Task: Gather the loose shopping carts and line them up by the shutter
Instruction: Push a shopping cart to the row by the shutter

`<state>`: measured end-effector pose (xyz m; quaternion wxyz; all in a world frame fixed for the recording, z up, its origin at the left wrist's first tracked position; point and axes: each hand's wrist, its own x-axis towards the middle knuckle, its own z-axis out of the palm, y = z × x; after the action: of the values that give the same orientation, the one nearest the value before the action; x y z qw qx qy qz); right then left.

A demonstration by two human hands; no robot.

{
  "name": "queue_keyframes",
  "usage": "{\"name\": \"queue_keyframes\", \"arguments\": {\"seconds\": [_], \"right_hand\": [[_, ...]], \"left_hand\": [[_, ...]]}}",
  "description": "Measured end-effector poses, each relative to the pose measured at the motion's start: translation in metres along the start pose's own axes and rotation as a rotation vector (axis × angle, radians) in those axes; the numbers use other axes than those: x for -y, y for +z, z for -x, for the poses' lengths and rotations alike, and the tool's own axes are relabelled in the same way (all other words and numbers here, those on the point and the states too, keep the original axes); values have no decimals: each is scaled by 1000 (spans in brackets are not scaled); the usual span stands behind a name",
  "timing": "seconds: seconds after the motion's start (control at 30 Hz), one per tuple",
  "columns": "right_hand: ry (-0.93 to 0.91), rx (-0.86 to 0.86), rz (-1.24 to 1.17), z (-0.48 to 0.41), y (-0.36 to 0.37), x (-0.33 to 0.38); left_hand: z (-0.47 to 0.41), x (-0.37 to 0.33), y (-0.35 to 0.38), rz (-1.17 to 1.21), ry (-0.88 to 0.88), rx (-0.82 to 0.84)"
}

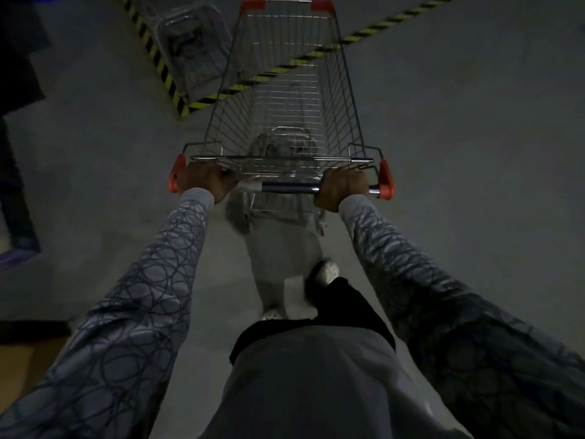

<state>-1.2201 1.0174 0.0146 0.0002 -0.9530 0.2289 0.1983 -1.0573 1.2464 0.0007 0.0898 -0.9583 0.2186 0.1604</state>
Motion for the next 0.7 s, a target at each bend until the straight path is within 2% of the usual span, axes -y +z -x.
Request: {"name": "queue_keyframes", "arguments": {"seconds": [0.17, 0.23, 0.43, 0.6, 0.7], "right_hand": [[-11, -39, -46, -88, -30, -16], [-11, -49, -52, -129, -45, -36], [-8, -60, -27, -257, -94, -125], [14, 14, 18, -356, -136, -200], [49, -11, 54, -412, -145, -238]], "left_hand": [[-95, -18, -30, 49, -18, -70], [-135, -36, -42, 114, -49, -167], [-217, -131, -90, 279, -81, -376], [-285, -210, -135, 262, -135, -173], [-329, -251, -156, 251, -183, -93]]}}
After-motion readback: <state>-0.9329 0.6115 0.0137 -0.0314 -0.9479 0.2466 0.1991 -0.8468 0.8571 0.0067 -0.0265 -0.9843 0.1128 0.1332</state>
